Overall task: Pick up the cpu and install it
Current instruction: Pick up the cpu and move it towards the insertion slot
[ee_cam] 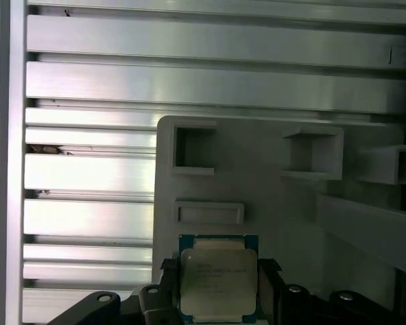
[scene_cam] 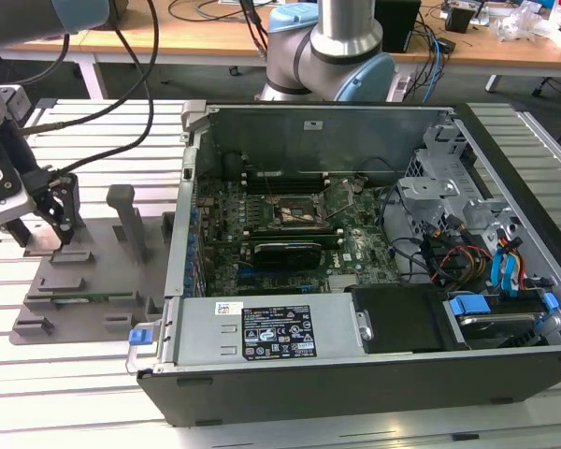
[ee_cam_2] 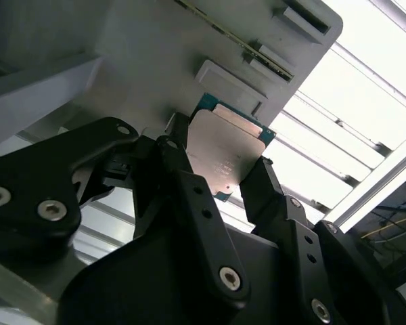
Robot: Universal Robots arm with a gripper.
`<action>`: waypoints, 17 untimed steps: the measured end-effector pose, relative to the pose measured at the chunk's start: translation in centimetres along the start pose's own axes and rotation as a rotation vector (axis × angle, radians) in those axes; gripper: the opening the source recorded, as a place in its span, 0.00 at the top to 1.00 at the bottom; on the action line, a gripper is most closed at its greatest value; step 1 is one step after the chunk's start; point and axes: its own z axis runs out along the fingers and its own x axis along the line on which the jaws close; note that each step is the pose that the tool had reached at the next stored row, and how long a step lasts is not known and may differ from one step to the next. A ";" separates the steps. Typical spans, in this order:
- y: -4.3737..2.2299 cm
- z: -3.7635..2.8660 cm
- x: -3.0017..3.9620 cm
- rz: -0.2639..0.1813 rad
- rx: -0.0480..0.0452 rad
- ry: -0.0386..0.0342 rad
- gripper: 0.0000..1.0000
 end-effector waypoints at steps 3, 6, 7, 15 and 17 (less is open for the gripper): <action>0.03 -0.46 -0.01 0.000 0.0000 -0.0001 0.45; 0.06 -0.93 -0.03 0.000 0.0001 0.0000 0.45; 0.08 -1.13 -0.03 0.000 0.0001 0.0000 0.45; 0.14 -2.84 -0.08 0.000 0.0001 0.0000 0.45; 0.17 -3.35 -0.10 0.000 0.0000 0.0000 0.45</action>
